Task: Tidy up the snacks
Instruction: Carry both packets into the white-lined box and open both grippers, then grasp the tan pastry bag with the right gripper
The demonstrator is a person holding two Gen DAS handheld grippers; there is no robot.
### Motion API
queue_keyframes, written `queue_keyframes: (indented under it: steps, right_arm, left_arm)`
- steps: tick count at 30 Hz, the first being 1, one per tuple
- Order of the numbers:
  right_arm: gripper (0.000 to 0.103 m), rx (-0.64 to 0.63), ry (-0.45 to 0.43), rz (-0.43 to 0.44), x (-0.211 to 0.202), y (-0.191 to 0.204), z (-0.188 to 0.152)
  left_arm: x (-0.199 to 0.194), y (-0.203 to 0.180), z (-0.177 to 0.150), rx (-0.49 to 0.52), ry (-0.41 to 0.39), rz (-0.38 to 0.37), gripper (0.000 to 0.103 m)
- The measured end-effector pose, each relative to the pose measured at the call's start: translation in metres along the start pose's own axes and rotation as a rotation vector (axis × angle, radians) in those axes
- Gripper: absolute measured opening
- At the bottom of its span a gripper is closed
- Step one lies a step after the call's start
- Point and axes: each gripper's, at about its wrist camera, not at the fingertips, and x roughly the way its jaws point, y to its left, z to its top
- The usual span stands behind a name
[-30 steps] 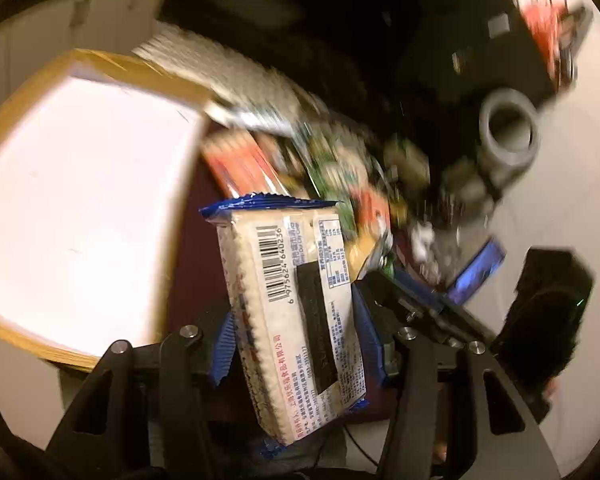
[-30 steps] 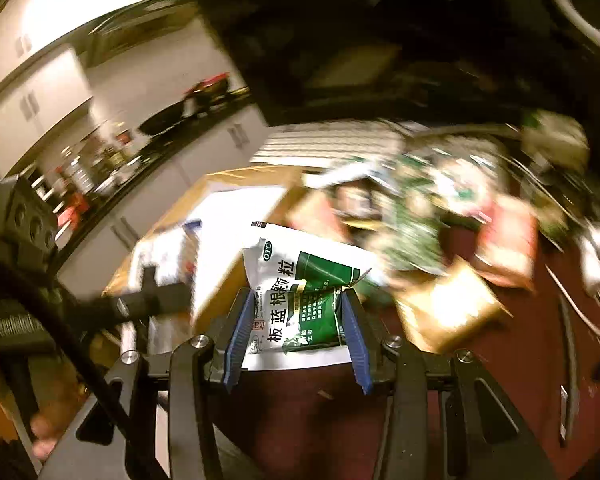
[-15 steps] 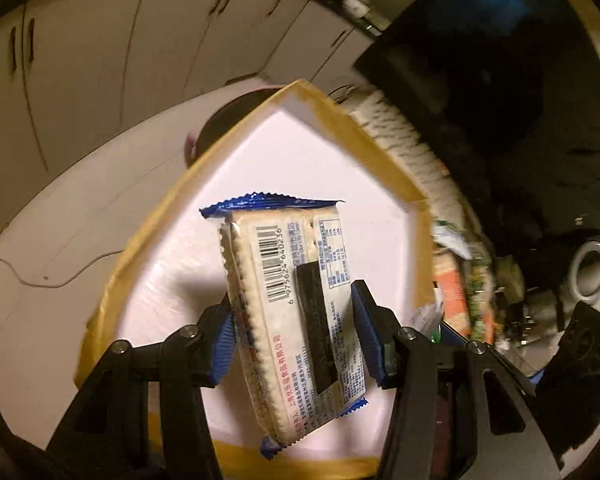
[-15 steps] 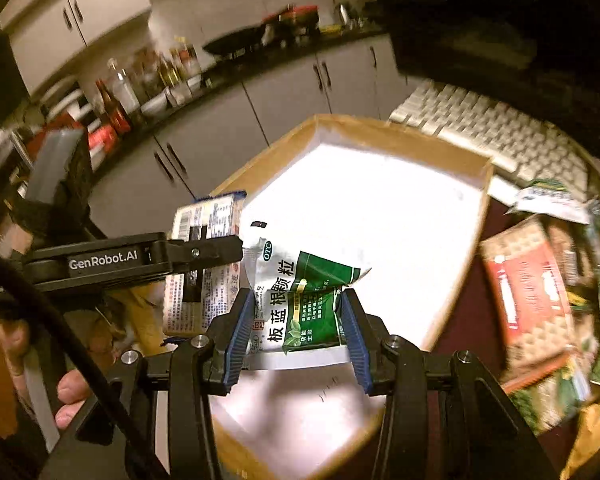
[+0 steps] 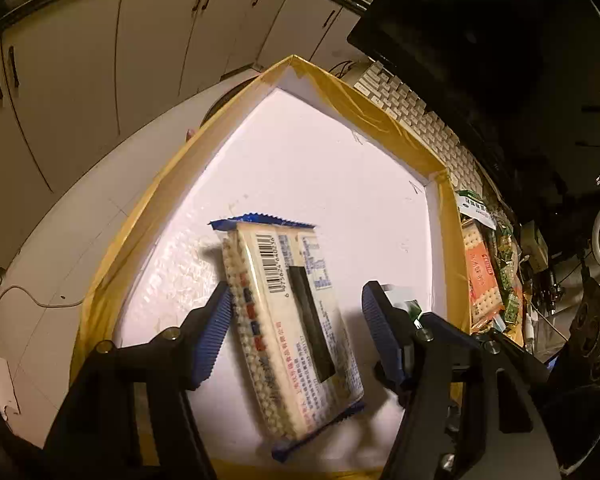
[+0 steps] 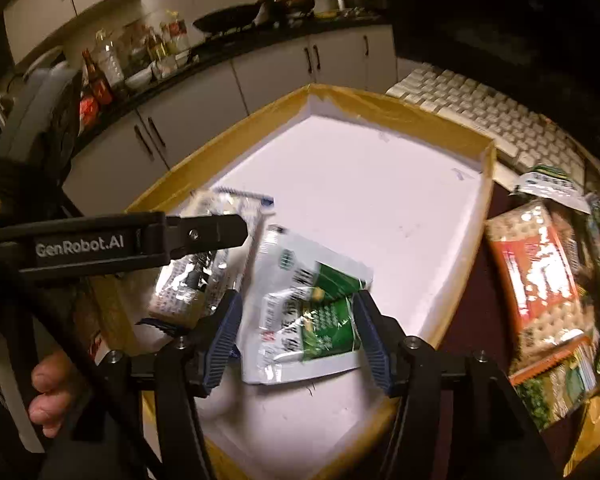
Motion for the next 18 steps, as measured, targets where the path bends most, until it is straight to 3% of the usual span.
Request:
queue_keyframes:
  steps: [3,6,8,13,18]
  right_arm:
    - [0.068,0.02,-0.065,0.057,-0.025,-0.006,-0.007]
    - [0.07,0.039,-0.122,0.094,-0.053,-0.018,-0.019]
    - [0.07,0.07,-0.151,0.11,-0.072,-0.033,-0.032]
    - [0.07,0.201,-0.203,0.125,-0.113,-0.078,-0.072]
    - [0.069,0.323,-0.189,0.067,-0.126,-0.123,-0.102]
  left_arm:
    - [-0.007,-0.016,-0.005,0.04,-0.054,0.062,0.074]
    - [-0.017,-0.045,-0.017,0.159,-0.163,0.28,0.084]
    - [-0.029,-0.058,-0.026,0.192,-0.21,0.314,0.085]
    - [-0.065,-0.084,-0.046,0.184,-0.317,0.199,0.091]
    - [-0.056,-0.126,-0.063,0.256,-0.235,0.05,0.091]
